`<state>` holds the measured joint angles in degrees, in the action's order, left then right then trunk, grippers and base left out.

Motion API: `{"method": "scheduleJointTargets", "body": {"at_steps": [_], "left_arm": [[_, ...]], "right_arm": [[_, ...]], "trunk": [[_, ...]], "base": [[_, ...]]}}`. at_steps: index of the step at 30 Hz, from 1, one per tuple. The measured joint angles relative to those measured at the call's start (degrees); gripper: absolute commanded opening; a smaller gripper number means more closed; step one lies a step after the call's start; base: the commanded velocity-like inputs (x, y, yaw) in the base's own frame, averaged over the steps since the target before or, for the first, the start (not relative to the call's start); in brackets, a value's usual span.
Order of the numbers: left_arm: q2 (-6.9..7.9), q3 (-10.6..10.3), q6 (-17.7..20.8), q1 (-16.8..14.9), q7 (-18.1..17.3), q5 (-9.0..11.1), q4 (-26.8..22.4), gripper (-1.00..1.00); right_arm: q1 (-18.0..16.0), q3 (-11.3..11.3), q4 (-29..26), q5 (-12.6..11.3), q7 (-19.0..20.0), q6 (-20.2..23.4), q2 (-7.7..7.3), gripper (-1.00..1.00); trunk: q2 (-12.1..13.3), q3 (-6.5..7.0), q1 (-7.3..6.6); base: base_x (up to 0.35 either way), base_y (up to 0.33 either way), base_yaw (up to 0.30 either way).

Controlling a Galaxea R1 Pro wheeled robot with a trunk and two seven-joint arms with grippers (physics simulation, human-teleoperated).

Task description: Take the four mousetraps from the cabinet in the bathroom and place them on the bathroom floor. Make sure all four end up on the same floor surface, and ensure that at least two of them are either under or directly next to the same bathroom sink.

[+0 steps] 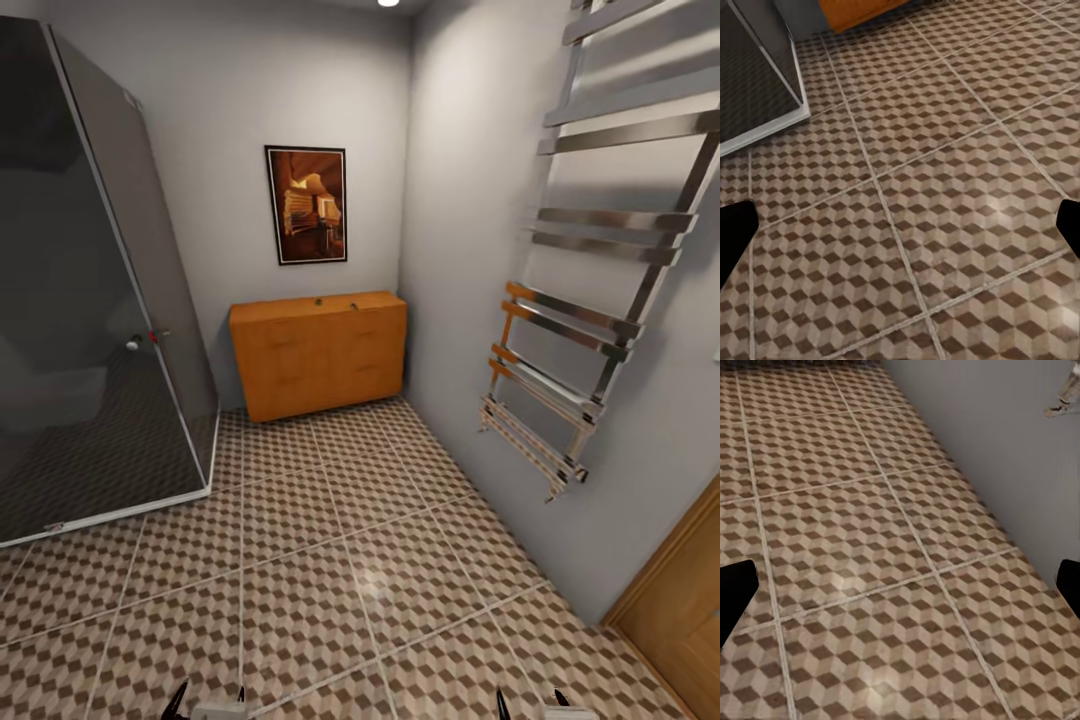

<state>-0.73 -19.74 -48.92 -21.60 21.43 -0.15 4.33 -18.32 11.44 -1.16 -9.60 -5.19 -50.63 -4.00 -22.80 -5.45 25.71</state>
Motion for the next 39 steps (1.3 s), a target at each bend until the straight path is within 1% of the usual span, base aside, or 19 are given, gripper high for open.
{"method": "scheduleJointTargets", "body": {"at_steps": [39], "left_arm": [[-0.01, 0.00, -0.01, 0.00, 0.00, 0.00, -0.01, 1.00]], "right_arm": [[0.00, 0.02, 0.00, 0.00, 0.00, -0.06, -0.04, 1.00]], "trunk": [[0.00, 0.00, 0.00]], "base": [[0.330, 0.001, 0.000]]}}
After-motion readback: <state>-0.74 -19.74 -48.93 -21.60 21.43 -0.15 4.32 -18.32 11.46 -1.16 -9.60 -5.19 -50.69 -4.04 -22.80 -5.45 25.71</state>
